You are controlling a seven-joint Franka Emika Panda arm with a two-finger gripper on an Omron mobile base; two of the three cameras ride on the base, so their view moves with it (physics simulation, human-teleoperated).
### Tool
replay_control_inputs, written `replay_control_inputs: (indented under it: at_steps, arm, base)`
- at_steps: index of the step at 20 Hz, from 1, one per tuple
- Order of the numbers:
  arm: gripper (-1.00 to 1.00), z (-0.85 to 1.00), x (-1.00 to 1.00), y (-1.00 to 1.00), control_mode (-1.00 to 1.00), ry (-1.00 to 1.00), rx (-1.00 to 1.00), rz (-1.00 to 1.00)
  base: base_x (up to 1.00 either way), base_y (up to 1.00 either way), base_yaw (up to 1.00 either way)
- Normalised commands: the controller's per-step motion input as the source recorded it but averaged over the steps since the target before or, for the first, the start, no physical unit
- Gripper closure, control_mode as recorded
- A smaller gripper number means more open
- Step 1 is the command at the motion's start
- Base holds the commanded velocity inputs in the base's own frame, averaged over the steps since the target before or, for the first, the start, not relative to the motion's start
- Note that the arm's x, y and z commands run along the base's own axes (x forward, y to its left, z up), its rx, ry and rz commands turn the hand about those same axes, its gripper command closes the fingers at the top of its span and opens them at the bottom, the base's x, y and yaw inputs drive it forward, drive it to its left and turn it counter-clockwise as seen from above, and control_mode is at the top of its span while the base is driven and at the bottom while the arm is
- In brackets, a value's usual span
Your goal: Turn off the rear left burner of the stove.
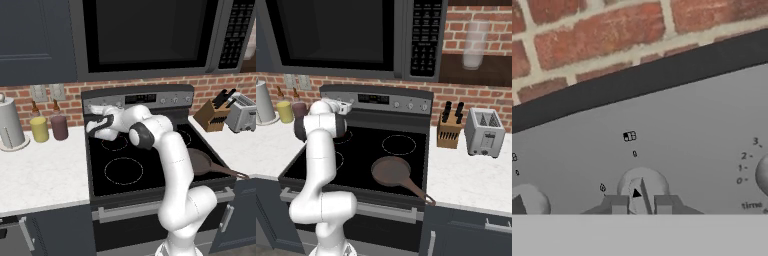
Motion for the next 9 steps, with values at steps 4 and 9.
replay_control_inputs:
  at_steps: [4,9]
  arm:
    - [1.00,0.00,0.13,0.00,-1.00,0.00,0.41,-0.09]
    - [1.00,0.00,0.04,0.00,-1.00,0.00,0.24,-0.05]
  base:
    - [0.00,0.00,0.00]
    - [0.00,0.00,0.00]
